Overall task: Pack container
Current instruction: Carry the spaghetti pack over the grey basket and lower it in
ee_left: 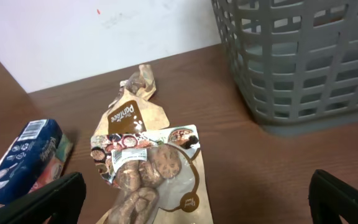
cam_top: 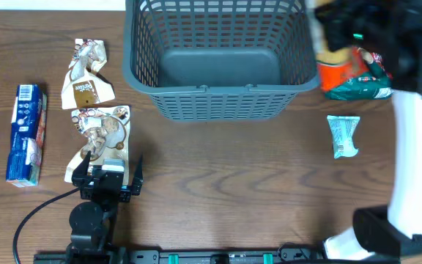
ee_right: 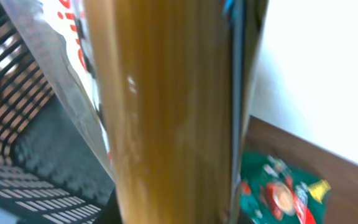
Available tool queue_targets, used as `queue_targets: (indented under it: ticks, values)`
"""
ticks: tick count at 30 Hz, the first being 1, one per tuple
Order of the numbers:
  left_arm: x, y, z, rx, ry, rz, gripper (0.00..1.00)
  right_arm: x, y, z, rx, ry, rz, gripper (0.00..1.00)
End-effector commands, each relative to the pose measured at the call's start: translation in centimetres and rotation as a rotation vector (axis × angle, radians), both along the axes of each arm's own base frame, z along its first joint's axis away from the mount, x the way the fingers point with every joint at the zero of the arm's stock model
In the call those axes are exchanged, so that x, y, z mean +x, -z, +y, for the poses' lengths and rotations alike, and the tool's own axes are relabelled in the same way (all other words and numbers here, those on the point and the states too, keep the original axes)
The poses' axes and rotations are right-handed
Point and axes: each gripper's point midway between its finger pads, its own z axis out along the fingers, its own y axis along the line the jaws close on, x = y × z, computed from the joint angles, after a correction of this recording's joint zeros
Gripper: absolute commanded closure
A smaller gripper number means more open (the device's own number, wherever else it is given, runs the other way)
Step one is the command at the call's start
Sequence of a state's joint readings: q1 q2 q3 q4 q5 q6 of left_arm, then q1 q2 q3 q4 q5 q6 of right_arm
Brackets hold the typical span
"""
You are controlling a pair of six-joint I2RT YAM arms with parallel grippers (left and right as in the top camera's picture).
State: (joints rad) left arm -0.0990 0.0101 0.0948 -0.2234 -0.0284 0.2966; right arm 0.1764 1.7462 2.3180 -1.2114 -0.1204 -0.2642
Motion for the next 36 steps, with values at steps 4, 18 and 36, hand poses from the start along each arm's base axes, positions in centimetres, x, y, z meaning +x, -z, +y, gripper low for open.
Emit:
queue_targets:
  ticks: [4,18,36]
  values:
    - [0.0,1.2,-0.1,0.017,0.01,0.025,0.01,-0.4,-3.6,4.5,-0.092,-0.196,-0.163,0.99]
    - [0.0,1.2,-0.1,0.017,0.01,0.025,0.01,-2.5,-5.1,8.5,-0.133,-0.42,-0.249,0.99]
    - [0.0,1.2,-0.1,0.017,0.01,0.025,0.01,-2.8,1.8,9.6,-0.25,-0.555,-0.045,0.99]
